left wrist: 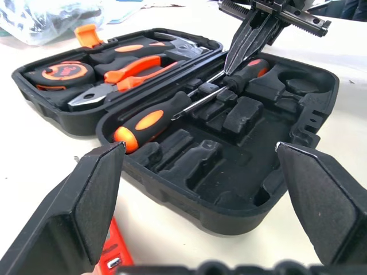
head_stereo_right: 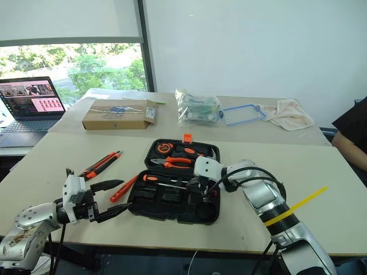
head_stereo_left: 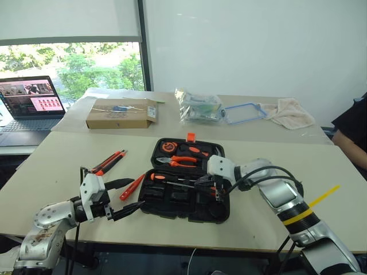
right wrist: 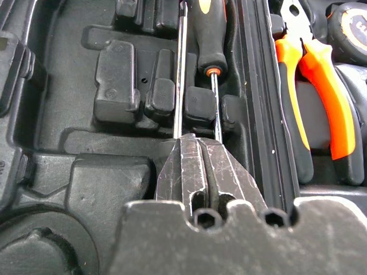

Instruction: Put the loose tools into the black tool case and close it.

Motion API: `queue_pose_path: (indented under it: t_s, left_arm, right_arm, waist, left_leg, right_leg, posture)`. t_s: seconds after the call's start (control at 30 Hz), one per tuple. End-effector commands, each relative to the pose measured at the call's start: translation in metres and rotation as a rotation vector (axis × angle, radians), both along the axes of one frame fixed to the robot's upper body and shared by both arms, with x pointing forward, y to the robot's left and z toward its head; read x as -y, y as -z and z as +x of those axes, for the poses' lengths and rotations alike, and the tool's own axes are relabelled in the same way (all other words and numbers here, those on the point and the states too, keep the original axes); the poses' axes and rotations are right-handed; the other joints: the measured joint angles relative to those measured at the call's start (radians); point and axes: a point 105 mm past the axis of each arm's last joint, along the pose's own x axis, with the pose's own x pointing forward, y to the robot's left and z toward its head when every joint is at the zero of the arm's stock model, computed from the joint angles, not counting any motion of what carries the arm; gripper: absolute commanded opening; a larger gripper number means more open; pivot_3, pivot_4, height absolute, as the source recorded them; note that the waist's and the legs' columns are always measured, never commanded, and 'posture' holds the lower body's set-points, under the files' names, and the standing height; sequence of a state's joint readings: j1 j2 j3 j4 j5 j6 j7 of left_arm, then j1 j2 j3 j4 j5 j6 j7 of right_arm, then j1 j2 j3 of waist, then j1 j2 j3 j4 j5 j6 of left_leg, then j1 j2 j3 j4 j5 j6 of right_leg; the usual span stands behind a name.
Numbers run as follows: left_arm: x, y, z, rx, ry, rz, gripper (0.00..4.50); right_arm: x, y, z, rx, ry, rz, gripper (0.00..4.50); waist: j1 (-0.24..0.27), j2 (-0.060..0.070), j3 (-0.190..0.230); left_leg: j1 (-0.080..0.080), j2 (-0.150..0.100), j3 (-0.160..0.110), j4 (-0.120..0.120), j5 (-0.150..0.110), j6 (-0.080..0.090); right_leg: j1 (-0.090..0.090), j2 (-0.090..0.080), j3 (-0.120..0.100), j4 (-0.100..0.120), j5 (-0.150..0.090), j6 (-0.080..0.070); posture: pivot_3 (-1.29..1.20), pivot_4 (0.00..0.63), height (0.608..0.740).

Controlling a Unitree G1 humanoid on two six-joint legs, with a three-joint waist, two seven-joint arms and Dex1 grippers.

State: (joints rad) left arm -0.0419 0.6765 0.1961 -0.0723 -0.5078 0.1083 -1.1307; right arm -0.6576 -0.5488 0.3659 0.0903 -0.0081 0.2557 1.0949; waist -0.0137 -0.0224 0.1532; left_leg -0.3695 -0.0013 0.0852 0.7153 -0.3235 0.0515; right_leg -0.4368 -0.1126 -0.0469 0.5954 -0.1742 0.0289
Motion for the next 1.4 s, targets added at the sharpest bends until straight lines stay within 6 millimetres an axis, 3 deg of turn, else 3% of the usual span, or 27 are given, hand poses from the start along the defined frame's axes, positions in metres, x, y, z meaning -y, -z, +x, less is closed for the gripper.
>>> queue_pose_path:
  t_s: [0.03, 0.17, 0.27, 0.37, 0.47, 0.57, 0.73, 0.8, 0.87, 1.0, 1.17, 1.27, 1.4]
  left_arm:
    - [0.002, -0.008, 0.001, 0.039, 0.011, 0.025, 4.5]
    - [-0.002, -0.006, 0.003, 0.033, -0.018, 0.037, 4.5]
    - [-0.008, -0.006, 0.004, 0.037, -0.059, 0.016, 4.5]
    - [-0.025, -0.007, -0.003, 0.046, -0.124, -0.008, 4.5]
    - [-0.053, -0.004, -0.016, 0.032, -0.245, -0.043, 4.5]
    - [-0.09, 0.005, -0.033, -0.003, -0.413, -0.068, 4.5]
    - [-0.145, 0.017, -0.056, -0.023, -0.702, -0.091, 4.5]
    - [-0.168, 0.025, -0.067, -0.04, -0.818, -0.099, 4.5]
    - [-0.176, 0.028, -0.07, -0.052, -0.868, -0.12, 4.5]
    - [-0.171, 0.02, -0.057, -0.043, -0.836, -0.139, 4.5]
    - [-0.13, 0.005, -0.025, -0.07, -0.608, -0.087, 4.5]
    - [-0.09, -0.014, 0.004, -0.117, -0.45, -0.071, 4.5]
    - [-0.057, -0.005, 0.024, -0.228, -0.388, 0.063, 4.5]
  right_arm:
    - [0.002, 0.027, -0.006, -0.055, 0.003, -0.056, 0.03]
    - [-0.002, 0.031, -0.007, -0.048, -0.004, -0.069, 0.03]
    - [-0.005, 0.023, -0.003, -0.016, 0.015, -0.019, 0.03]
    - [-0.007, -0.017, -0.003, 0.079, 0.015, 0.203, 0.03]
    - [0.006, -0.054, -0.025, 0.078, -0.023, 0.426, 0.84]
    - [0.027, -0.065, -0.045, 0.108, -0.005, 0.489, 1.87]
    - [0.051, -0.072, -0.071, 0.159, 0.025, 0.602, 3.57]
    - [0.068, -0.065, -0.079, 0.162, 0.087, 0.654, 4.23]
    - [0.086, -0.055, -0.085, 0.145, 0.171, 0.691, 4.44]
    - [0.094, -0.046, -0.092, 0.16, 0.204, 0.681, 4.44]
    - [0.082, -0.049, -0.1, 0.17, 0.133, 0.666, 4.44]
    - [0.072, -0.061, -0.103, 0.181, 0.08, 0.68, 4.44]
    - [0.064, -0.063, -0.104, 0.178, 0.057, 0.671, 4.44]
  waist:
    - [0.0, 0.0, 0.0]
    - [-0.001, 0.0, 0.0]
    - [-0.002, 0.0, 0.0]
    - [-0.006, 0.0, 0.0]
    - [-0.006, 0.001, 0.001]
    - [-0.001, 0.001, 0.001]
    - [0.007, 0.001, 0.001]
    - [0.012, 0.001, 0.001]
    - [0.017, 0.001, 0.001]
    - [0.024, 0.0, 0.001]
    - [0.024, 0.0, 0.001]
    - [0.026, 0.0, 0.001]
    - [0.023, 0.0, 0.001]
  left_leg:
    - [0.0, 0.0, 0.0, 0.0, 0.0, 0.0]
    - [0.002, 0.0, 0.0, 0.0, 0.0, 0.0]
    - [0.002, 0.0, 0.0, 0.0, 0.001, -0.001]
    - [0.003, 0.001, 0.0, 0.0, 0.001, -0.002]
    - [0.0, 0.002, 0.0, -0.001, 0.001, -0.002]
    - [-0.001, 0.002, 0.0, -0.003, 0.001, -0.002]
    - [0.0, 0.003, 0.0, -0.002, -0.002, 0.0]
    - [0.0, 0.002, 0.0, -0.002, -0.003, 0.0]
    - [0.001, 0.002, 0.0, -0.001, -0.003, 0.001]
    - [0.002, 0.002, 0.002, 0.0, -0.004, 0.002]
    - [0.006, 0.005, 0.003, 0.0, -0.002, 0.003]
    - [0.007, 0.007, 0.003, 0.0, 0.0, 0.001]
    - [0.008, 0.008, 0.003, -0.001, 0.002, -0.001]
  right_leg:
    - [0.0, 0.0, 0.0, 0.0, 0.0, 0.0]
    - [0.001, 0.0, 0.001, 0.0, 0.0, 0.0]
    - [0.001, 0.0, 0.001, 0.0, 0.0, 0.0]
    - [0.0, 0.0, 0.001, 0.0, 0.0, -0.001]
    - [-0.003, 0.0, 0.001, 0.001, 0.0, -0.002]
    - [-0.004, 0.0, 0.001, 0.001, 0.0, -0.002]
    - [-0.002, 0.0, -0.001, -0.001, 0.0, -0.002]
    - [-0.002, -0.001, -0.001, -0.002, 0.0, -0.002]
    - [-0.001, -0.002, 0.0, -0.001, 0.0, -0.002]
    - [0.0, -0.002, 0.001, -0.001, 0.0, -0.002]
    - [0.001, 0.0, 0.001, 0.001, 0.003, -0.007]
    - [0.001, 0.002, 0.001, 0.002, 0.005, -0.009]
    - [0.001, 0.005, 0.002, 0.002, 0.006, -0.011]
  posture:
    - [0.0, 0.15, 0.74]
    - [0.0, 0.15, 0.74]
    - [0.0, 0.15, 0.74]
    - [0.0, 0.15, 0.74]
    - [0.0, 0.15, 0.74]
    - [0.0, 0.15, 0.74]
    - [0.0, 0.15, 0.74]
    - [0.0, 0.15, 0.74]
    - [0.0, 0.15, 0.74]
    - [0.0, 0.15, 0.74]
    - [0.0, 0.15, 0.74]
    - [0.0, 0.15, 0.74]
    - [0.0, 0.15, 0.74]
